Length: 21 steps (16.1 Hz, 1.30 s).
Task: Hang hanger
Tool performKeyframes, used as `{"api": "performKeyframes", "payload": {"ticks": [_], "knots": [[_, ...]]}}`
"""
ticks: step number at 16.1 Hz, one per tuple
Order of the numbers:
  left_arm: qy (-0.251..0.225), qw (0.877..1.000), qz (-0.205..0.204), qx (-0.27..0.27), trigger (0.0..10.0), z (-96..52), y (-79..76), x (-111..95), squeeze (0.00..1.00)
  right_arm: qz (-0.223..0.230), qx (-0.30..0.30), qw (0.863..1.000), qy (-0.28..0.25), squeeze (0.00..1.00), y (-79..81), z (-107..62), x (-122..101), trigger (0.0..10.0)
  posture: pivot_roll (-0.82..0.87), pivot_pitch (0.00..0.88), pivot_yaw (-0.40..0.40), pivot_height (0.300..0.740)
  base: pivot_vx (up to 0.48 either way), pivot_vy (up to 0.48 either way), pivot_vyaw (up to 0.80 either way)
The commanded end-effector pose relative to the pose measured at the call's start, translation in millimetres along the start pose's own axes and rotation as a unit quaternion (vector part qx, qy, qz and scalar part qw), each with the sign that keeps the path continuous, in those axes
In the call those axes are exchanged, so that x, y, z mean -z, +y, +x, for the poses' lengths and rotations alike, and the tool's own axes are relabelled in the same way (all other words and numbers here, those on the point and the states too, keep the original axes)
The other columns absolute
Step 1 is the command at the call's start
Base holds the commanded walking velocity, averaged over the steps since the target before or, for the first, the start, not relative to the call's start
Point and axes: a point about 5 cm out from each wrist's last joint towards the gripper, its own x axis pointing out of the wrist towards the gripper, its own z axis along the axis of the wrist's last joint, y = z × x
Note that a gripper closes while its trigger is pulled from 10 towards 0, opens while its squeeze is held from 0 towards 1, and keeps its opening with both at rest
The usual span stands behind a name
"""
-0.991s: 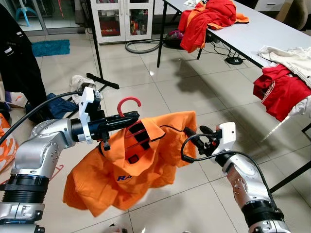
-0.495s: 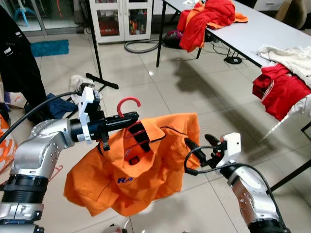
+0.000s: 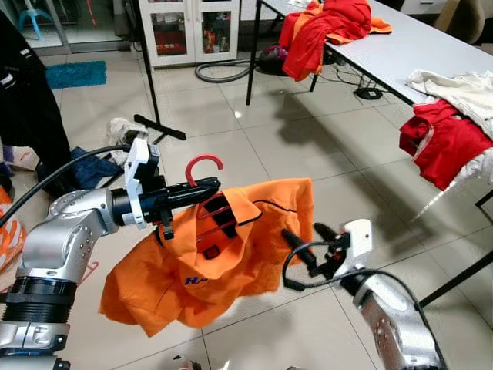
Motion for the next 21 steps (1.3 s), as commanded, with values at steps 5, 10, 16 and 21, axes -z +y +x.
{"api": "performKeyframes", "payload": {"ticks": [5,10,16,21], "knots": [[-0.012,1.0,0.015,0.007,10.0,-1.4,-2.8,-10,0.0,0.021,-0.01,1.0,-0.009,0.0,7.4,0.0,-7,10.0,-0.02,0.053,-0.063,0.74,0.0,0.0,0.0],[-0.017,1.0,0.015,0.011,10.0,3.1,-2.3,-11,0.0,0.044,-0.028,0.999,-0.008,0.0,21.0,25.5,-7,10.0,-0.02,0.045,-0.058,0.74,0.0,0.0,0.0],[-0.019,0.999,0.024,0.013,10.0,2.6,0.4,-16,0.0,0.023,0.008,1.0,0.018,0.0,3.3,40.9,2,1.6,0.0,0.02,-0.052,0.74,0.0,0.0,0.0],[-0.022,0.999,0.032,0.013,10.0,3.1,1.6,-21,0.0,-0.01,0.042,0.999,0.032,0.0,-16.9,40.3,4,0.0,0.0,0.003,-0.052,0.74,0.0,0.0,0.0]]}}
